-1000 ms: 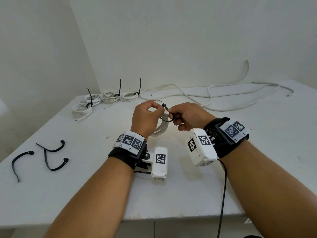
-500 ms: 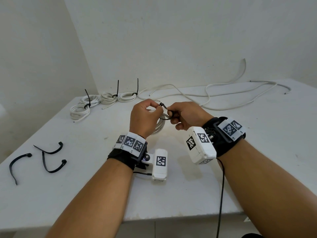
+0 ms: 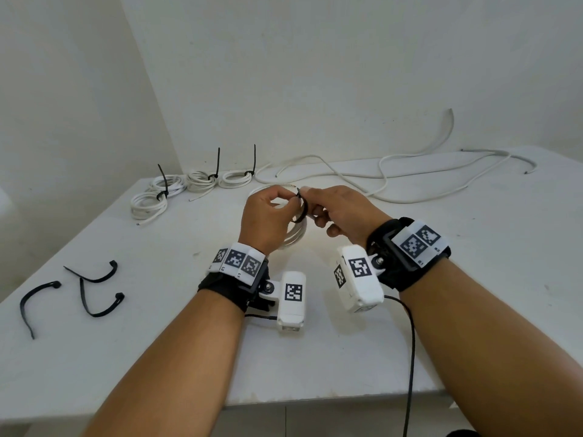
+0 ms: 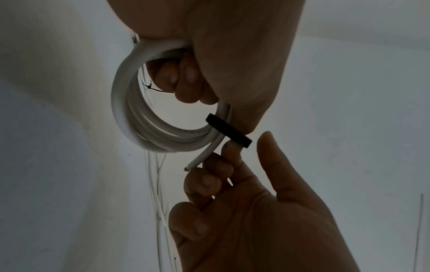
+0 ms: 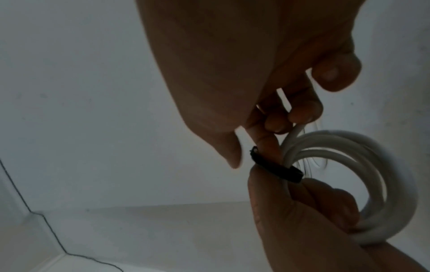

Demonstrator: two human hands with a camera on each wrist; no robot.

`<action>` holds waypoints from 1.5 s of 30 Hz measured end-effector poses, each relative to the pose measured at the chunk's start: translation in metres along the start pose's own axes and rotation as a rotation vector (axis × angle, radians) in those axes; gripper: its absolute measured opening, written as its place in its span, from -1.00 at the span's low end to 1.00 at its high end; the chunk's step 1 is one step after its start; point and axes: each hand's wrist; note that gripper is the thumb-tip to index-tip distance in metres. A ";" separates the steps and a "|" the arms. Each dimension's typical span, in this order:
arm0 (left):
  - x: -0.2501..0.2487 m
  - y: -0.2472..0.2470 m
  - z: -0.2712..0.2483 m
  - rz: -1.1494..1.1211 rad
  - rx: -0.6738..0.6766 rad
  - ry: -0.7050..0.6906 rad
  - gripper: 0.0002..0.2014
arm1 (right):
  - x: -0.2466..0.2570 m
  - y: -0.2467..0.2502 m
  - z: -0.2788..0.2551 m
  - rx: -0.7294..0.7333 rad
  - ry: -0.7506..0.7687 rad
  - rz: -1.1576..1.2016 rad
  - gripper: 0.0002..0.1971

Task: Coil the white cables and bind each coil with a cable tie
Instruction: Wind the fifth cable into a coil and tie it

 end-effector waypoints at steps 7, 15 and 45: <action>-0.004 -0.002 -0.006 -0.028 0.105 0.021 -0.93 | 0.008 0.010 -0.004 -0.015 -0.004 -0.007 -0.68; -0.003 -0.001 -0.005 -0.046 0.123 0.029 -0.93 | 0.003 0.011 -0.002 0.075 -0.023 0.001 -0.69; -0.001 -0.004 -0.003 -0.520 0.384 0.305 -0.62 | -0.015 0.009 0.008 -0.182 -0.139 0.369 -0.65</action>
Point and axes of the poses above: each hand's wrist, its own z-axis towards the middle knuckle, its own y-axis out of the back of the hand, x = y × z, and after that the axes turned 7 degrees about y, right-handed
